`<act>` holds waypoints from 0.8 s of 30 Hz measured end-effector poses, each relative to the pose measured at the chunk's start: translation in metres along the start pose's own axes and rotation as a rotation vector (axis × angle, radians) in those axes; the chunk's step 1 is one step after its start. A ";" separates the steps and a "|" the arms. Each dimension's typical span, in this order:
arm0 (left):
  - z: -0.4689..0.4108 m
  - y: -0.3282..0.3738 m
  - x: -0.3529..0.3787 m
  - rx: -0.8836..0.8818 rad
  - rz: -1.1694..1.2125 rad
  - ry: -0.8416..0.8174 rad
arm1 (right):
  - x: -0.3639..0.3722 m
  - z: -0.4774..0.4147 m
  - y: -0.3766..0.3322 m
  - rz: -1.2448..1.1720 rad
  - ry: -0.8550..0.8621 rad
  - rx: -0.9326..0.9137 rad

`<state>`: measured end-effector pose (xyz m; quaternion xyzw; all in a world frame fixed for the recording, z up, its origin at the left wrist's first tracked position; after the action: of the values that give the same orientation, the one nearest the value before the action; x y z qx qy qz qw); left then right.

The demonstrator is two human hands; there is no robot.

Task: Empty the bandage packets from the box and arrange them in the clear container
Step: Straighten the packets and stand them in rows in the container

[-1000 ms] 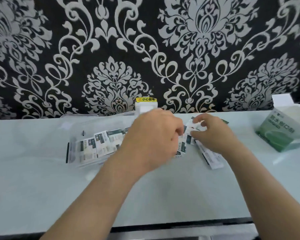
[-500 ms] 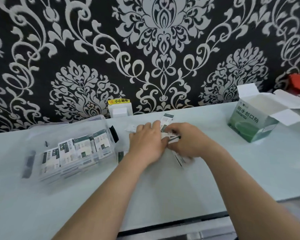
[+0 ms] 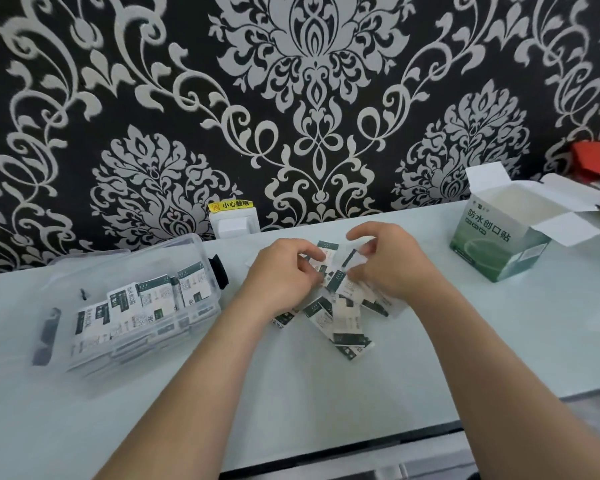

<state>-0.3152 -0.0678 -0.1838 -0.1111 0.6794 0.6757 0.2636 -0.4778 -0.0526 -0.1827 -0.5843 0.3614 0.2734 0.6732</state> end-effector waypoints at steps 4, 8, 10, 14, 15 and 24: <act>0.012 0.010 0.017 0.063 -0.360 -0.093 | -0.011 0.001 0.013 -0.043 0.054 0.084; 0.020 0.015 0.040 0.123 -0.423 -0.146 | -0.012 0.005 0.020 -0.184 0.055 0.116; 0.018 0.016 0.045 0.133 -0.449 -0.152 | -0.012 0.007 0.020 -0.233 0.064 0.134; 0.010 0.015 0.047 0.071 -0.306 -0.139 | -0.009 0.012 0.020 -0.471 0.052 0.202; 0.009 0.016 0.048 0.067 -0.265 -0.134 | -0.008 0.012 0.021 -0.522 0.052 0.224; 0.006 0.015 0.027 0.066 0.107 -0.058 | -0.007 0.015 0.025 -0.867 0.092 0.332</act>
<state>-0.3445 -0.0555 -0.1841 -0.0461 0.6983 0.6690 0.2503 -0.4993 -0.0333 -0.1911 -0.5772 0.1522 -0.1209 0.7931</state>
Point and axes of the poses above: each hand's wrist, its own z-axis away from the middle knuckle, its own x-axis out of the palm, y = z × x, the point moved 5 cm from there along -z, towards the middle knuckle, and after that the axes turned 15 degrees about z, right-handed, at the moved point
